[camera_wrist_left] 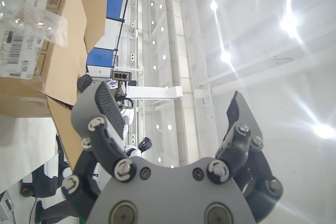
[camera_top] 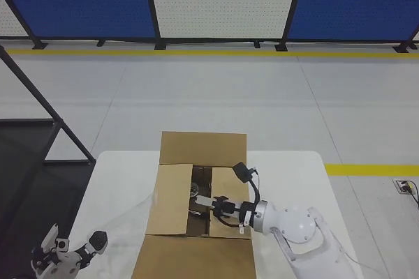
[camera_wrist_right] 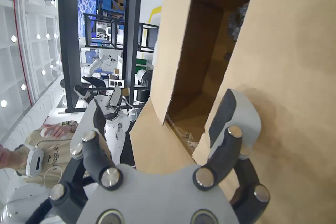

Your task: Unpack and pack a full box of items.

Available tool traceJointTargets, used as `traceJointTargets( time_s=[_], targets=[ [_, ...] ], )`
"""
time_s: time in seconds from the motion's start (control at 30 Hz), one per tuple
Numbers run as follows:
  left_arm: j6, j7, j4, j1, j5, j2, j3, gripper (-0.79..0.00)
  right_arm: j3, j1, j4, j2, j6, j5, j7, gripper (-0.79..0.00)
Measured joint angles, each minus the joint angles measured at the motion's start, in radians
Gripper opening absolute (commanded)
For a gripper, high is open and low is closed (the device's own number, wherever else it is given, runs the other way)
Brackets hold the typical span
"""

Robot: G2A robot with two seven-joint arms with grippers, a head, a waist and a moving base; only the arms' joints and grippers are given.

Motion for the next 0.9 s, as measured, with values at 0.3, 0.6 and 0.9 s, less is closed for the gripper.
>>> traceJointTargets(
  time_s=[0.3,0.6,0.9],
  targets=[
    [0.0,0.0,0.0,0.0,0.0,0.0,0.0,0.0,0.131,-0.163,-0.236,0.046,-0.197,0.032,0.161,0.0],
    [0.0,0.0,0.0,0.0,0.0,0.0,0.0,0.0,0.357,-0.416,-0.372,0.098,-0.377,0.143,0.357,0.0],
    [0.0,0.0,0.0,0.0,0.0,0.0,0.0,0.0,0.53,-0.636,-0.395,0.126,-0.443,0.184,0.327,0.0]
  ],
)
